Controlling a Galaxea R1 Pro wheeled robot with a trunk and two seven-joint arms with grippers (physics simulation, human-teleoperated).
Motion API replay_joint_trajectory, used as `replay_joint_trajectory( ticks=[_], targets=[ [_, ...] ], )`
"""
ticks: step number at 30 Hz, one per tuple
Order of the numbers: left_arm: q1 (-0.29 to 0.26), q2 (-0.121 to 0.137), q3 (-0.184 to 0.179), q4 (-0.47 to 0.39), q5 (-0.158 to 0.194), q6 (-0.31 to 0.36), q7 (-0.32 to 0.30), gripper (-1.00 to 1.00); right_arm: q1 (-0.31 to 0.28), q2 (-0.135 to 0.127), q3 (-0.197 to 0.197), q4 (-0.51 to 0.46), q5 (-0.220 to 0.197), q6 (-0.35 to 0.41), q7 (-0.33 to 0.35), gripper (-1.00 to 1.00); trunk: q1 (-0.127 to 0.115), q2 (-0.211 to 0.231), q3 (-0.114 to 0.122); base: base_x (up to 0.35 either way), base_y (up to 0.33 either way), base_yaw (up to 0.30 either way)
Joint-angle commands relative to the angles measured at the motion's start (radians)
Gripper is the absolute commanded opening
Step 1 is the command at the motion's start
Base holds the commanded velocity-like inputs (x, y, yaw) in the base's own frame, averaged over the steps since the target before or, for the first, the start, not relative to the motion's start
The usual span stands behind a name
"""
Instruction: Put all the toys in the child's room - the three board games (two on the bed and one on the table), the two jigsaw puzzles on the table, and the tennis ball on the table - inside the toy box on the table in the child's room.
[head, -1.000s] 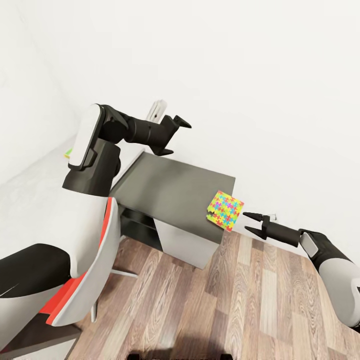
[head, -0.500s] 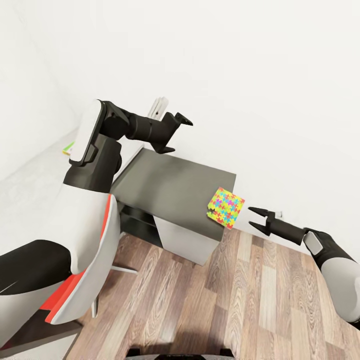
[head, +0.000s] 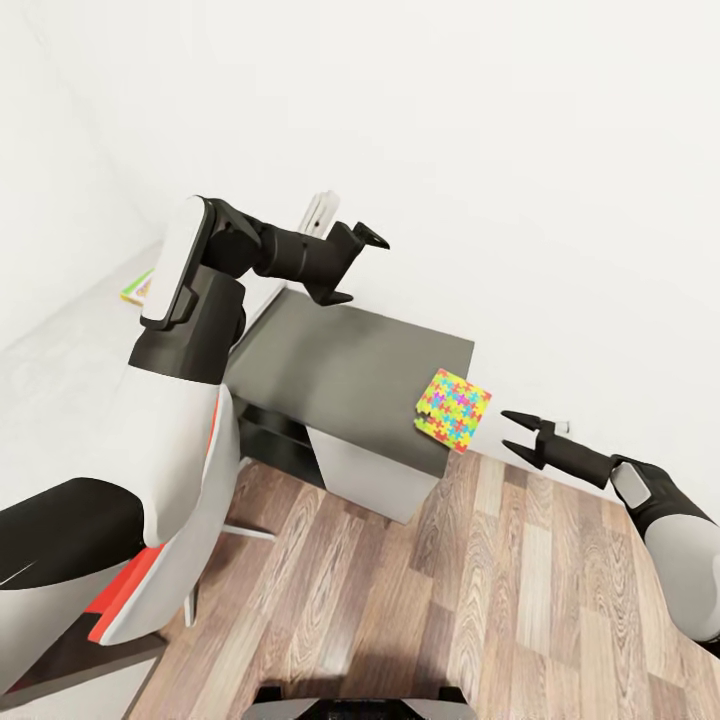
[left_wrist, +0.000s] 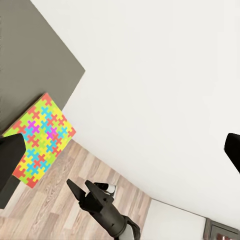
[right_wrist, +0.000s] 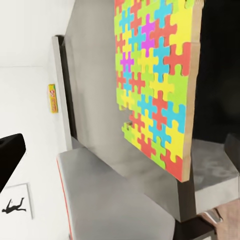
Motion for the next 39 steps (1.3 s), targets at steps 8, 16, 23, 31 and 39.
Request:
replay_joint_trajectory(
  ticks=[8,16,23,31,39],
  targets=[
    [-0.001,-0.001,0.001,-0.002,0.006,0.004,0.008,1.0,-0.002,-0.001,-0.008,-0.001,-0.006,-0.006,0.0,1.0,0.0,-0.002,-0.014,0.0,0.0,0.0],
    [-0.001,-0.001,0.001,-0.003,0.006,0.005,0.007,1.0,-0.001,-0.001,-0.009,-0.002,-0.028,-0.021,0.0,1.0,0.0,-0.002,-0.027,0.0,0.0,0.0],
    [0.0,-0.001,0.001,-0.005,0.006,0.005,0.007,1.0,-0.001,-0.002,-0.01,-0.002,-0.041,-0.026,0.005,1.0,0.0,-0.002,-0.039,0.0,0.0,0.0],
    [0.002,-0.002,0.001,-0.008,0.006,0.005,0.007,1.0,-0.001,-0.001,-0.01,-0.003,-0.047,-0.029,0.009,1.0,0.0,-0.002,-0.052,0.0,0.0,0.0],
    [0.005,-0.001,0.001,-0.012,0.004,0.005,0.008,1.0,-0.001,0.0,-0.01,-0.003,-0.05,-0.03,0.012,1.0,0.0,-0.002,-0.065,0.0,0.0,0.0]
  ],
)
